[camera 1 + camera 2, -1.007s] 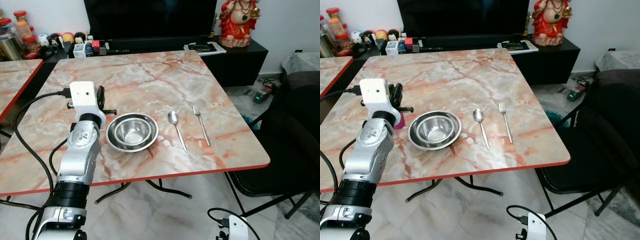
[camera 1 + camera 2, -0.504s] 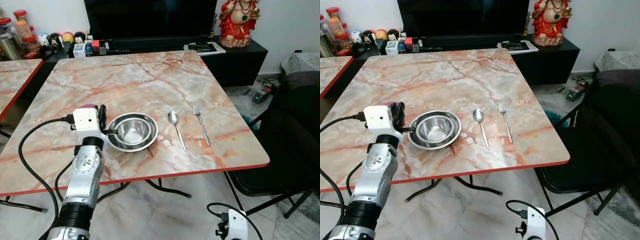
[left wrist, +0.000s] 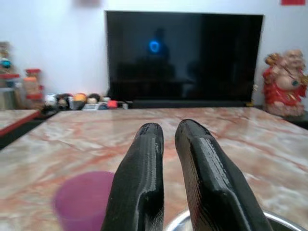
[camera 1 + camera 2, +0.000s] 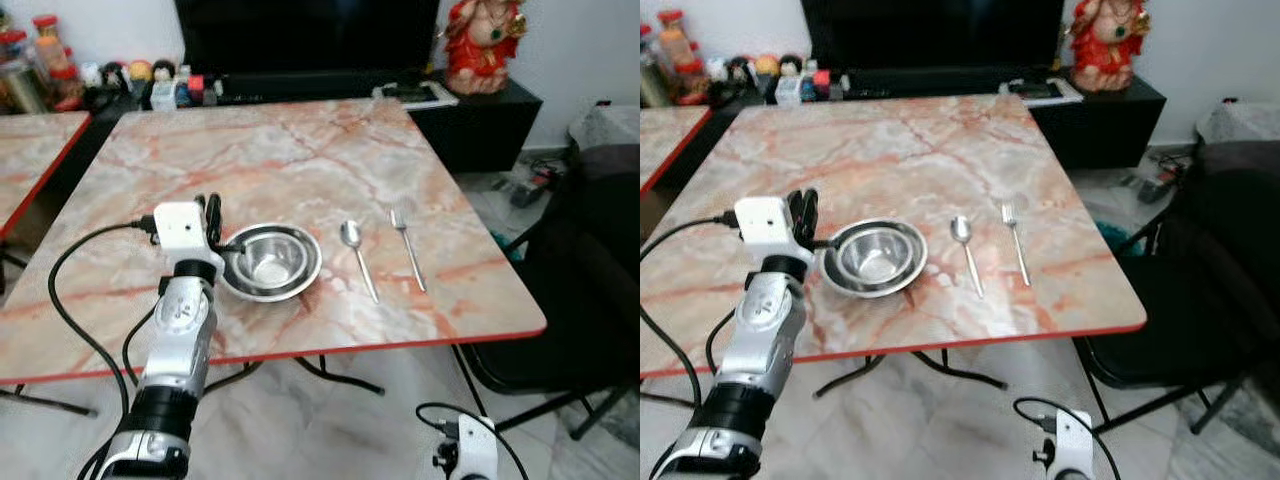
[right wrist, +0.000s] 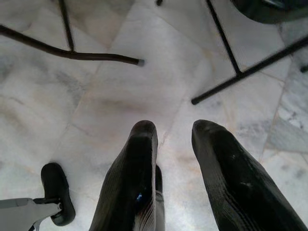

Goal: Setting the table

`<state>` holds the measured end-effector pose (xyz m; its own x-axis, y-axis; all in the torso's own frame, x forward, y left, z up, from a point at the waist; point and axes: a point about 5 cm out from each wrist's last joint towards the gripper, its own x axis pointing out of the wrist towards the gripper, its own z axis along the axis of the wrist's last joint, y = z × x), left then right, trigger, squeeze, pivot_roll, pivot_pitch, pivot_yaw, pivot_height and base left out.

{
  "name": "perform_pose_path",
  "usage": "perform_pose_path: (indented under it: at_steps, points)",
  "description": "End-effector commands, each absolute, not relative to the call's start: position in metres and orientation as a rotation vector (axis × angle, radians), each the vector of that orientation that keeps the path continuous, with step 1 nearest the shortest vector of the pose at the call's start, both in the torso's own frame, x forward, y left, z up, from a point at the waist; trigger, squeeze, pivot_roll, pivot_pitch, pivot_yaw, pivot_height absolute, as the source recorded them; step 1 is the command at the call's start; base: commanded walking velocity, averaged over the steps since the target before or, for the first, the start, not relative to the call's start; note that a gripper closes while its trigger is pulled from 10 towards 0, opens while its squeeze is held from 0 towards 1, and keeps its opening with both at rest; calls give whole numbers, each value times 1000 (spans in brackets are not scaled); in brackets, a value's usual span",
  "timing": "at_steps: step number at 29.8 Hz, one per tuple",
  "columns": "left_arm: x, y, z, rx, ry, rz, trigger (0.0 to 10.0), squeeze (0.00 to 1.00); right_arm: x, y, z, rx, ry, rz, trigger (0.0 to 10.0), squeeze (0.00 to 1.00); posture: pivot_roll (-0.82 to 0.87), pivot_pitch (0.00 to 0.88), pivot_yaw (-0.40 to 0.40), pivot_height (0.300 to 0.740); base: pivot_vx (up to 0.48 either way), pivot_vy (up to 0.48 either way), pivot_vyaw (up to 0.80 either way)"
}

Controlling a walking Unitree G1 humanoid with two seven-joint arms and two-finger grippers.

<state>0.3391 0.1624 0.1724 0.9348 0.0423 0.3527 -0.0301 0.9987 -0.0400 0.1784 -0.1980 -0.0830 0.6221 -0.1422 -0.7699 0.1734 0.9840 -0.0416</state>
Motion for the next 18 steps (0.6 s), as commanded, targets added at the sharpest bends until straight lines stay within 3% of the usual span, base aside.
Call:
perform_pose_path:
  at_steps: [1, 18]
  points:
    - [339, 165, 172, -34, -363, 47, 10000, 0, 181, -195, -82, 51, 869, -178, 10000, 0, -5, 0, 18, 732, 0, 289, 0]
    - [343, 161, 179, -37, -382, 25, 10000, 0, 185, -192, -81, 66, 861, -182, 10000, 0, -6, 0, 27, 732, 0, 314, 0]
